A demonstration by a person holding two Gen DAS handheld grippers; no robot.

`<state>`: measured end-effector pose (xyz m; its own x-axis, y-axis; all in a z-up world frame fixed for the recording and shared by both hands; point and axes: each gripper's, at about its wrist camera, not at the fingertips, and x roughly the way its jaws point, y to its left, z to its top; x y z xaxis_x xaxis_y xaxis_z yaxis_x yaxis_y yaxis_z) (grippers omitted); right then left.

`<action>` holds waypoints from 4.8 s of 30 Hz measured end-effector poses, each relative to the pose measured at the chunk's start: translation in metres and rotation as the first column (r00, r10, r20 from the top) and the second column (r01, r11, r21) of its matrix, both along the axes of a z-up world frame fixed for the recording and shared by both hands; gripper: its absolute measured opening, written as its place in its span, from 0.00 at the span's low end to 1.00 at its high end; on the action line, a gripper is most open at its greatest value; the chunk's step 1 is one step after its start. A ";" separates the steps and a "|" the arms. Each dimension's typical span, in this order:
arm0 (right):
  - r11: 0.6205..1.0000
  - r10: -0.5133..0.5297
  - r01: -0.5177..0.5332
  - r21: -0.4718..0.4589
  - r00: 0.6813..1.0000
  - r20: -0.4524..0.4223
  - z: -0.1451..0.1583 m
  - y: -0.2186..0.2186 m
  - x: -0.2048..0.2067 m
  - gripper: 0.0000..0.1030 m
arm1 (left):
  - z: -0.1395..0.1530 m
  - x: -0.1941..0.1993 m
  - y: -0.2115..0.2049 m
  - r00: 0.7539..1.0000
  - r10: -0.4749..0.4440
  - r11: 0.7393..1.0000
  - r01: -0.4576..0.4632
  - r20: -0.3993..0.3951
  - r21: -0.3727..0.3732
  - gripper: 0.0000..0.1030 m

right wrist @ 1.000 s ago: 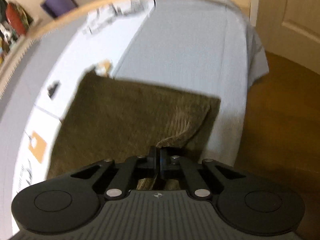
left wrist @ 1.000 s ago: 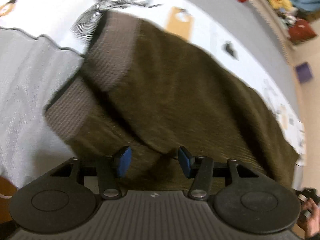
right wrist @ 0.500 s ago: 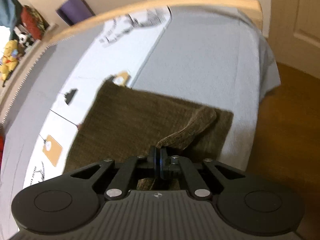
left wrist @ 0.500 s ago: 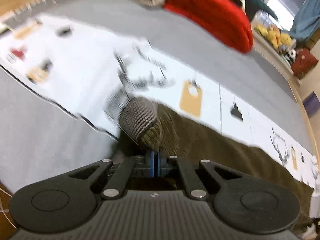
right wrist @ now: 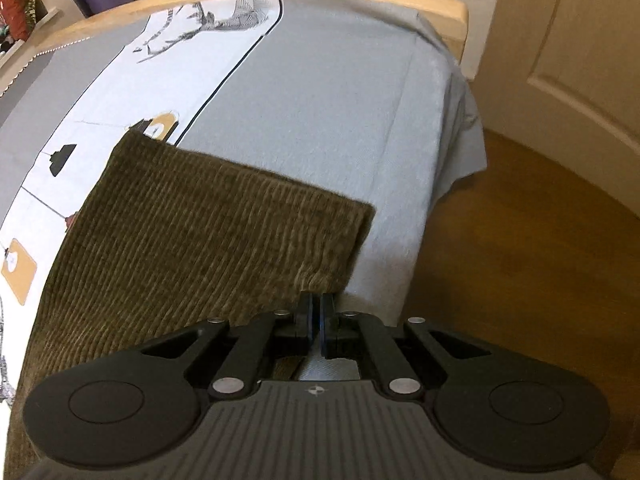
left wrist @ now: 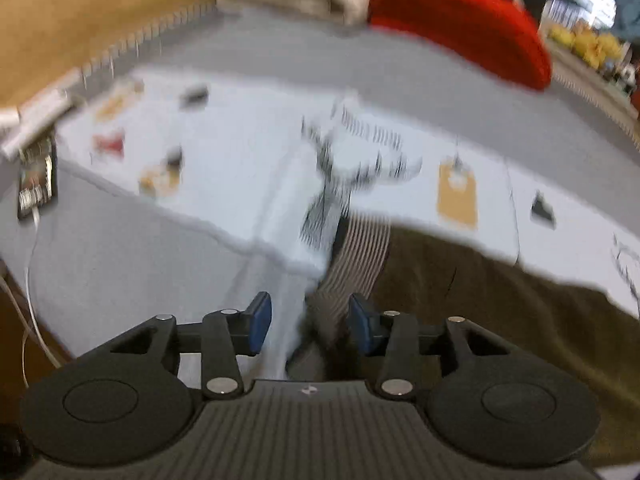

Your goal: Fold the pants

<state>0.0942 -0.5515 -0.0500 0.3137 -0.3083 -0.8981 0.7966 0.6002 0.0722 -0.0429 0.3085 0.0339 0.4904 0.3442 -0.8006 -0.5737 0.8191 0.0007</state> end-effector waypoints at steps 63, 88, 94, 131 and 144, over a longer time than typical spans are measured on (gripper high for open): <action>0.898 0.439 -0.426 -0.108 0.879 0.185 0.041 0.057 0.010 0.52 | -0.062 0.137 -0.073 0.879 -0.443 0.886 0.460 -0.177 0.066 0.58; 0.978 -0.018 -0.013 0.207 0.989 0.147 -0.032 -0.050 0.004 0.29 | -0.056 0.152 -0.076 0.890 -0.440 0.895 0.445 -0.119 0.019 0.60; 0.988 0.005 -0.044 0.151 0.968 0.249 0.000 -0.039 0.001 0.17 | -0.052 0.152 -0.075 0.894 -0.437 0.898 0.441 -0.102 0.011 0.60; -0.379 0.922 -0.896 -0.229 -0.345 -0.176 -0.003 0.489 -0.095 0.53 | -0.023 0.133 -0.075 0.904 -0.423 0.906 0.424 -0.066 0.008 0.70; -0.390 0.920 -0.844 -0.369 -0.368 -0.132 0.040 0.485 -0.115 0.19 | -0.011 0.120 -0.059 0.903 -0.425 0.904 0.427 -0.062 0.030 0.70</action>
